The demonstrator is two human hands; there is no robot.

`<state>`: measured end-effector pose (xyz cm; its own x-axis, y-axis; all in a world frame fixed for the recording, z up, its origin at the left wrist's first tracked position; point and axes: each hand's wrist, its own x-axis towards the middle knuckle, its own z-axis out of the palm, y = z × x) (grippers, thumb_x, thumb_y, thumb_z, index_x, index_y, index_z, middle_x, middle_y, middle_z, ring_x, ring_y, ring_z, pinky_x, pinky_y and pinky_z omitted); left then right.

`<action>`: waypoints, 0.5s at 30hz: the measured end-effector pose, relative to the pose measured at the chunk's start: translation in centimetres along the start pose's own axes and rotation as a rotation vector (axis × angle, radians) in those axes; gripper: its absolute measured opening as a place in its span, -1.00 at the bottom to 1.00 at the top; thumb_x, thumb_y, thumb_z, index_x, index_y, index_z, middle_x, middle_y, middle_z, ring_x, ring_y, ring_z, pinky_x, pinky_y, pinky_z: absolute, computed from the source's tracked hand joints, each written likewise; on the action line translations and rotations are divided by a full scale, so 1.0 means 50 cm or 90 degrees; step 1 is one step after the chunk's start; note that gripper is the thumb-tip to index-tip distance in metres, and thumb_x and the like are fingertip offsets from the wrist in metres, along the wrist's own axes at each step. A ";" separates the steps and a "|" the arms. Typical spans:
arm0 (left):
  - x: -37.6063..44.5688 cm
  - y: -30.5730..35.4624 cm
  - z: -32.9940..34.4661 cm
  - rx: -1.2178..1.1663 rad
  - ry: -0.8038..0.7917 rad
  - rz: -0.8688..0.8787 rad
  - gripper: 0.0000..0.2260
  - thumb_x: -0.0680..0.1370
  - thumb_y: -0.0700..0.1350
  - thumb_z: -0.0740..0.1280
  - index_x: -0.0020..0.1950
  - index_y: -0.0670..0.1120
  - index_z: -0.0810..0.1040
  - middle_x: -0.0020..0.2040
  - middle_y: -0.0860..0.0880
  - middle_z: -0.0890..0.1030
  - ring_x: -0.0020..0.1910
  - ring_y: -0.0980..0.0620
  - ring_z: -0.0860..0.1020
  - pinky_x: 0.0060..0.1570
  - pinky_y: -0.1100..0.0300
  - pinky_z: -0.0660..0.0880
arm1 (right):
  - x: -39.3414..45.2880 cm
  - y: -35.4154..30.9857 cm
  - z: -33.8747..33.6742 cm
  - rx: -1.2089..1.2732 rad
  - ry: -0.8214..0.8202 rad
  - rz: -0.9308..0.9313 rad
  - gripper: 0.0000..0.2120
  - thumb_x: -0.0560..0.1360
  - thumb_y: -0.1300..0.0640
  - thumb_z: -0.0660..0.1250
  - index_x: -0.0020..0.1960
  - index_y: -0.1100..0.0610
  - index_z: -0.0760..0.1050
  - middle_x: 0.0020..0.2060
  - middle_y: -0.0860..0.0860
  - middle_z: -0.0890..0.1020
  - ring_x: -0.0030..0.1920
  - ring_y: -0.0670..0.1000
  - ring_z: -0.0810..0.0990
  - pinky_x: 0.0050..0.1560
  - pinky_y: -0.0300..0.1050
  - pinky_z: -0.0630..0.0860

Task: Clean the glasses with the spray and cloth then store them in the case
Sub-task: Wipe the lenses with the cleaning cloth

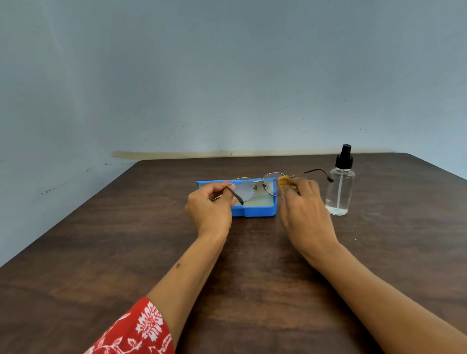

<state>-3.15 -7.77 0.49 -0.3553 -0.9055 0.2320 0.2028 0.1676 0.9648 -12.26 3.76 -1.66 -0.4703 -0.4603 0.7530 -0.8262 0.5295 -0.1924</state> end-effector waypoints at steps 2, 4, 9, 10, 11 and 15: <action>-0.002 -0.001 0.000 0.011 -0.005 0.017 -0.89 0.45 -0.28 0.41 -0.11 -0.08 0.64 -0.17 -0.10 0.67 -0.16 0.01 0.66 -0.07 0.07 0.62 | -0.006 -0.010 0.003 0.035 0.006 -0.042 -0.74 0.44 0.35 0.33 0.12 0.34 0.55 0.04 0.20 0.56 0.02 0.21 0.52 -0.22 0.02 0.58; 0.000 -0.002 -0.003 0.018 -0.005 0.023 -0.89 0.45 -0.28 0.41 -0.07 -0.13 0.65 -0.15 -0.12 0.67 -0.14 -0.01 0.66 -0.07 0.05 0.62 | -0.009 -0.014 0.005 0.073 0.009 -0.072 -0.74 0.44 0.34 0.35 0.13 0.33 0.56 0.03 0.19 0.57 0.00 0.19 0.53 -0.21 0.01 0.59; 0.004 0.001 -0.003 0.004 -0.003 0.023 -0.91 0.46 -0.29 0.40 -0.11 -0.11 0.64 -0.17 -0.14 0.67 -0.15 -0.03 0.66 -0.06 0.07 0.62 | -0.002 0.004 -0.002 0.079 0.038 -0.005 -0.73 0.44 0.37 0.33 0.13 0.30 0.55 0.06 0.19 0.55 0.04 0.21 0.50 -0.21 0.09 0.59; 0.003 0.000 -0.002 0.005 -0.005 0.024 -0.90 0.46 -0.29 0.40 -0.10 -0.12 0.64 -0.16 -0.14 0.67 -0.15 -0.03 0.66 -0.06 0.07 0.62 | -0.003 0.004 -0.001 0.072 0.038 -0.004 -0.73 0.44 0.37 0.33 0.14 0.31 0.55 0.06 0.20 0.55 0.04 0.21 0.50 -0.21 0.09 0.59; 0.003 -0.001 -0.001 0.007 -0.009 0.025 -0.90 0.46 -0.29 0.40 -0.08 -0.13 0.64 -0.15 -0.14 0.67 -0.14 -0.03 0.66 -0.06 0.07 0.62 | -0.004 0.001 0.001 0.066 0.033 -0.013 -0.71 0.44 0.37 0.34 0.15 0.32 0.54 0.06 0.20 0.55 0.04 0.21 0.50 -0.20 0.08 0.59; 0.002 -0.003 -0.003 0.010 -0.013 0.033 -0.89 0.45 -0.28 0.41 -0.05 -0.16 0.65 -0.13 -0.15 0.67 -0.14 -0.04 0.66 -0.06 0.05 0.61 | -0.009 -0.015 0.007 0.077 0.014 -0.065 -0.73 0.44 0.35 0.35 0.14 0.32 0.56 0.03 0.19 0.57 -0.01 0.19 0.53 -0.26 0.02 0.59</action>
<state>-3.07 -7.97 0.36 -0.3626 -0.8876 0.2840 0.2071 0.2203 0.9532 -11.54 3.31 -2.08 -0.3763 -0.4910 0.7857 -0.9012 0.3909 -0.1874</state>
